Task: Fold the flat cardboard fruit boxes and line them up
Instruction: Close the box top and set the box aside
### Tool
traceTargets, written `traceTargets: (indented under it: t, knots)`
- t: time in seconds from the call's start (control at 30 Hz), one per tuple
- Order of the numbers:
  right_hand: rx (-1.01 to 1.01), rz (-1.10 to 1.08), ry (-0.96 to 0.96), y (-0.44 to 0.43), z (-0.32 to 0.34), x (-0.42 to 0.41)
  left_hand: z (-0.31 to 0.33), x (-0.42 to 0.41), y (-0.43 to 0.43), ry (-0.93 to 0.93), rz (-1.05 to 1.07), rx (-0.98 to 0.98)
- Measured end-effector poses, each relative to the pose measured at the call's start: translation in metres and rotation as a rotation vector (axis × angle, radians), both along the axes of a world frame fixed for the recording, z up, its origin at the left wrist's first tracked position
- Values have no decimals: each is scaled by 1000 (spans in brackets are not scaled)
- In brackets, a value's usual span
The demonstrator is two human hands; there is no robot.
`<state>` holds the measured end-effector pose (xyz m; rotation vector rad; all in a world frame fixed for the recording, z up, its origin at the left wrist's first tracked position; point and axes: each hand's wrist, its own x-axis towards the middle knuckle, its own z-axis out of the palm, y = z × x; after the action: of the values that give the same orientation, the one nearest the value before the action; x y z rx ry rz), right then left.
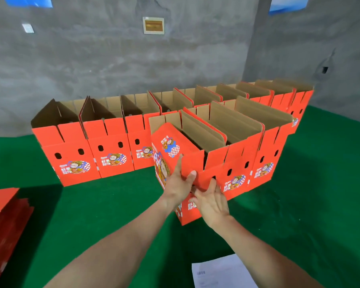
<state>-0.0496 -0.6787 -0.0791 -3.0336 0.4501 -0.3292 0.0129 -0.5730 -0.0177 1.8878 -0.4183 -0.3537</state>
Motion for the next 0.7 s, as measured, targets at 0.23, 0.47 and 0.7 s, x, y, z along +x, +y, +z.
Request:
traceTargets:
  t: [0.23, 0.47, 0.7]
  knots:
    - [-54, -110, -120, -27, -7, -23, -29, -34, -30, -302, -33, -6]
    - [230, -215, -369, -48, -10, -32, -22, -35, -54, -339, -155, -28]
    - [104, -160, -209, -54, 9, -26, -12, -10, -63, -260, -183, 20]
